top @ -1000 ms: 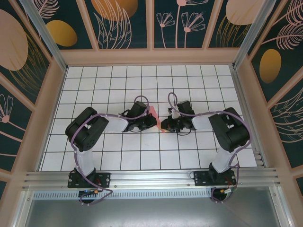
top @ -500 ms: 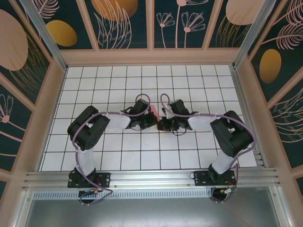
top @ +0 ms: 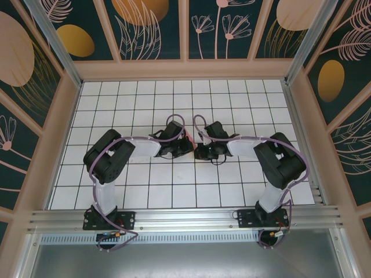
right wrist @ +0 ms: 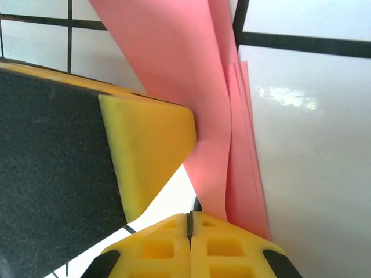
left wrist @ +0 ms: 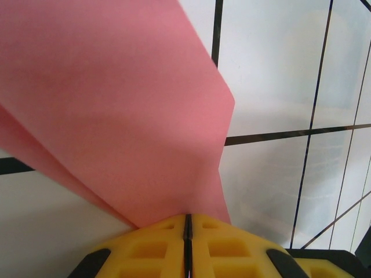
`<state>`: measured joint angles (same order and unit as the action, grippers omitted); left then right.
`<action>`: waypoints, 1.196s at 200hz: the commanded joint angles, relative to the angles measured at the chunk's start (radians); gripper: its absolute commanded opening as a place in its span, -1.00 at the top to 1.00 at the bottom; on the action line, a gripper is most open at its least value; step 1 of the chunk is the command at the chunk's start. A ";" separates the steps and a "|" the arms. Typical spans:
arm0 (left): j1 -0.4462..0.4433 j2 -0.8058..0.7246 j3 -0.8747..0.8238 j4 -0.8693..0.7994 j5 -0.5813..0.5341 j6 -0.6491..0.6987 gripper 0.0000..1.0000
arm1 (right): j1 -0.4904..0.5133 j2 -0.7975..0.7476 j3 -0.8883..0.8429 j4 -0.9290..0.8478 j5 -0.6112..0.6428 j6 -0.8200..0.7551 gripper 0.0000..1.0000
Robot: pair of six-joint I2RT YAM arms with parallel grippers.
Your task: Fold a paper plane with a square sheet of paper (pick it up from the middle)
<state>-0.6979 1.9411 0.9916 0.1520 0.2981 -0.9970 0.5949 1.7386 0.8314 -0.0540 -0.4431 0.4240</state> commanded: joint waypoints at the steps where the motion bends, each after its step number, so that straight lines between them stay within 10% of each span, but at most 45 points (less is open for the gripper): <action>1: 0.008 0.083 -0.027 -0.152 -0.128 0.011 0.76 | -0.030 0.016 -0.011 -0.012 0.002 -0.009 0.93; 68: 0.008 0.084 -0.025 -0.152 -0.126 0.023 0.76 | -0.095 -0.068 -0.076 0.131 -0.228 0.019 0.92; 239: 0.017 -0.036 0.004 0.023 -0.087 0.181 0.53 | -0.113 0.101 -0.080 0.043 -0.121 -0.032 0.99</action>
<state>-0.7029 1.9350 1.0065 0.1528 0.2859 -0.9108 0.4896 1.7897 0.8024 0.0372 -0.6231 0.3988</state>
